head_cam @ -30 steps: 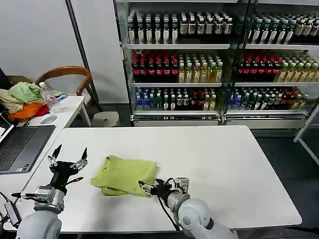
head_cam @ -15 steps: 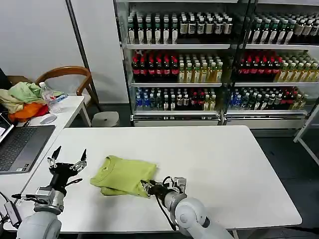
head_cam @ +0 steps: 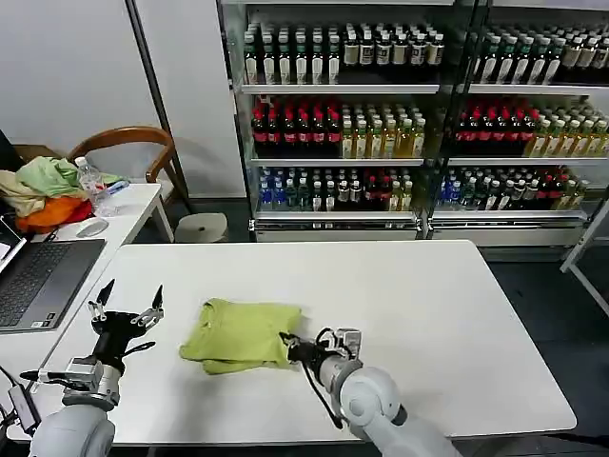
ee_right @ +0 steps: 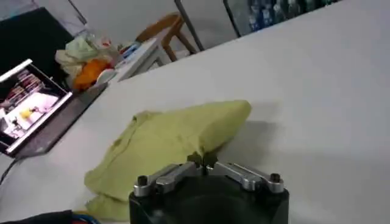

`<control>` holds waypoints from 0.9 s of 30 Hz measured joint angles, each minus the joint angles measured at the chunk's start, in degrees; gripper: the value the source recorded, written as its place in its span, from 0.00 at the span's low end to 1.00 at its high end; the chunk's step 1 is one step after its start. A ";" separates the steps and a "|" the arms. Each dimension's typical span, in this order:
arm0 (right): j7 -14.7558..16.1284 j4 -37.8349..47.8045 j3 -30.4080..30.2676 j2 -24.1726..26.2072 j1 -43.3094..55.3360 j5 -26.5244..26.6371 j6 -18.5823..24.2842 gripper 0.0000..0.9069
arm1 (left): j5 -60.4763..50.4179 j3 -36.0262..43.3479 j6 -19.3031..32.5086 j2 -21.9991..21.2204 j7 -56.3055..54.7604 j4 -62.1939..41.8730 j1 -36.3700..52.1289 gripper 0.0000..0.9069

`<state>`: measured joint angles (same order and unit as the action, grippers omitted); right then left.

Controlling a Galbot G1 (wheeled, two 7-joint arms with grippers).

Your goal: Fold and organize the clothes.

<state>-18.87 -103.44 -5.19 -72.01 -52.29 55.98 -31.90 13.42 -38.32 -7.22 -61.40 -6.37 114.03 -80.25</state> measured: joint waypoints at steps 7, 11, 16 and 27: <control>0.48 -1.90 3.10 2.55 -0.19 -1.15 -0.59 0.00 | -0.03 0.56 -0.16 -0.46 -0.06 -0.51 0.46 1.00; 1.19 -2.12 5.14 4.35 -0.89 -1.77 -0.83 0.00 | -0.04 1.00 -0.15 -0.54 -0.07 -0.63 0.69 1.00; 2.96 -2.19 7.94 6.44 -1.63 -3.07 -1.12 0.00 | -0.82 1.67 -0.15 -0.56 -0.06 -0.90 1.12 1.00; 12.18 -0.11 12.50 10.17 -1.56 -10.41 -1.29 0.00 | -1.32 3.00 -0.05 -0.98 -0.02 -1.17 1.72 1.00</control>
<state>-6.69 -103.55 7.31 -61.84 -53.85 45.57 -33.20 12.10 -35.31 -7.26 -62.39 -6.40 112.86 -78.54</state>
